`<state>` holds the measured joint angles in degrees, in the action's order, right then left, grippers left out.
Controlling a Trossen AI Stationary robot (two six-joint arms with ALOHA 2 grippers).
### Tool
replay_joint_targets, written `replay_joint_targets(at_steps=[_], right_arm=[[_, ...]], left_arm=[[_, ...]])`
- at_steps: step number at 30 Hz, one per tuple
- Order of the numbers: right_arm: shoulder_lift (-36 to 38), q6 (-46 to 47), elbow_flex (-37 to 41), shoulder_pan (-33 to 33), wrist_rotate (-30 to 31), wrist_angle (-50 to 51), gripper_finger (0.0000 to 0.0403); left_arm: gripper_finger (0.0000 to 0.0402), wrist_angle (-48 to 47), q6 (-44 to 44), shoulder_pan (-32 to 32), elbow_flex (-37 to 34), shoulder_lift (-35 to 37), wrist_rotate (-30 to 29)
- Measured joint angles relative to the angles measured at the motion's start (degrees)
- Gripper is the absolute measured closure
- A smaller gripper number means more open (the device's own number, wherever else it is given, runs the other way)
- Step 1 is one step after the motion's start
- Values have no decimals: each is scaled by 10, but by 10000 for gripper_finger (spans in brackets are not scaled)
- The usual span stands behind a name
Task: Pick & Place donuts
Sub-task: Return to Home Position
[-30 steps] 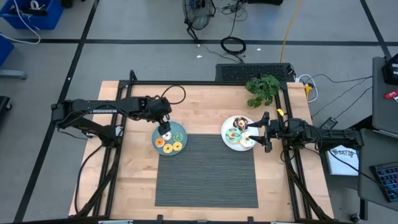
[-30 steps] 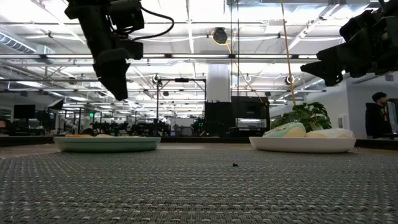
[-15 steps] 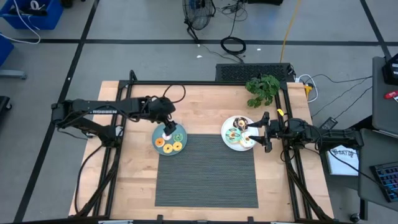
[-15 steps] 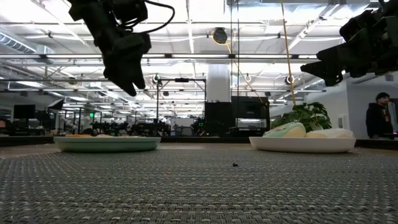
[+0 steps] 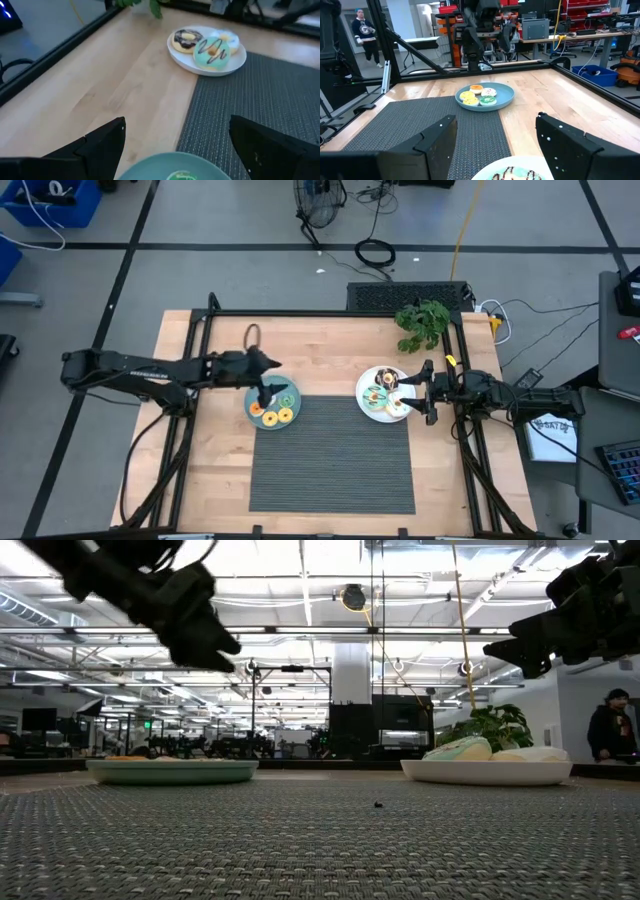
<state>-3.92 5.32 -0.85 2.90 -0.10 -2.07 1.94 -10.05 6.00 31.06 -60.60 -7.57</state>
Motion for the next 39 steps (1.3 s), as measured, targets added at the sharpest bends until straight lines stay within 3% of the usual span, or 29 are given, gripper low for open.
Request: replay_joint_targets(at_steps=[10,22,29,39], right_arm=[[0,0,0,0,0,0,151],[0,0,0,0,0,0,151],[0,0,0,0,0,0,151],[0,0,0,0,0,1,151]], left_arm=[[50,123,-9,5,-201,233,0],[50,98,25,5,-285,469,0],[50,7,14,5,-287,543,-4],[50,2,38,5,-287,577,-4]])
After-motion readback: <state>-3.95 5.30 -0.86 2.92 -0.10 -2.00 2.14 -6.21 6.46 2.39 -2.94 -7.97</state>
